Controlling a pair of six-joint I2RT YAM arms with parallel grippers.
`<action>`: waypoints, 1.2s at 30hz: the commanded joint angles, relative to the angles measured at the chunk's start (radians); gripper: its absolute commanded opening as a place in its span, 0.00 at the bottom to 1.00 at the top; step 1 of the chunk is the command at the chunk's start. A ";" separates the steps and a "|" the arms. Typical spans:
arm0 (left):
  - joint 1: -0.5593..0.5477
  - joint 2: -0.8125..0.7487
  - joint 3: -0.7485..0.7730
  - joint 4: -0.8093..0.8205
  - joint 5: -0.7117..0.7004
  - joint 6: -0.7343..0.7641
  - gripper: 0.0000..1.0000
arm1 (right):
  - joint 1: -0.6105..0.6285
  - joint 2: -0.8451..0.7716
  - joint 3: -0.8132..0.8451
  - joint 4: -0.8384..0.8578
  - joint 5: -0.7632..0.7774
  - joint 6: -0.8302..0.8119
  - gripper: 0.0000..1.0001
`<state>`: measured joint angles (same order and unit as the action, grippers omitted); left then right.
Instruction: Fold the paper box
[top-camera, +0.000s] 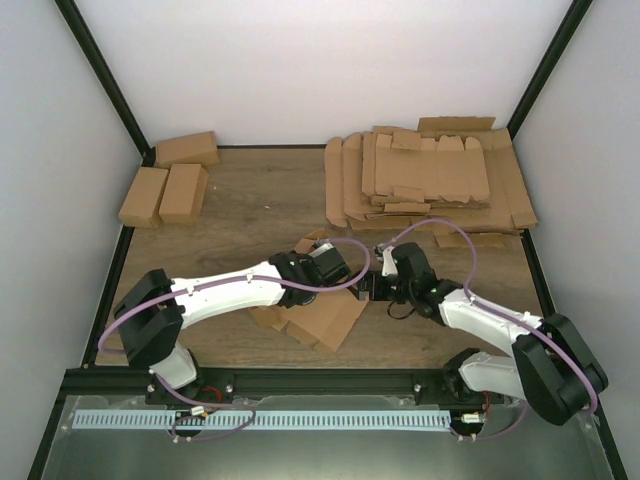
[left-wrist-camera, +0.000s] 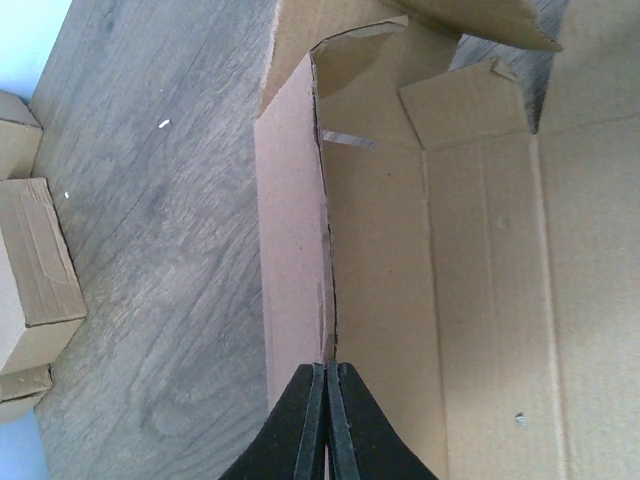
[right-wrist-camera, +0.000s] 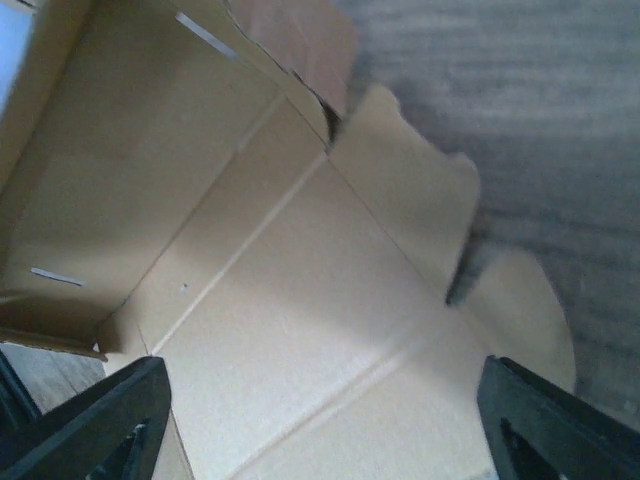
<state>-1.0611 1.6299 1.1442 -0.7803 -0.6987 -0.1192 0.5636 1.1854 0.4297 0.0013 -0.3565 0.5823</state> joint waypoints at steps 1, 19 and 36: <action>-0.007 -0.008 0.028 -0.011 -0.028 0.003 0.04 | 0.005 -0.007 0.096 -0.047 0.035 -0.090 0.83; -0.027 -0.024 0.040 -0.016 -0.041 -0.010 0.04 | 0.066 0.295 0.119 0.574 0.123 -0.330 0.50; -0.035 -0.011 0.052 -0.011 -0.042 -0.012 0.04 | 0.156 0.327 0.084 0.669 0.340 -0.336 0.01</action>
<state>-1.0874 1.6295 1.1702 -0.7929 -0.7265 -0.1268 0.6739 1.5875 0.5514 0.6144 -0.0570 0.2630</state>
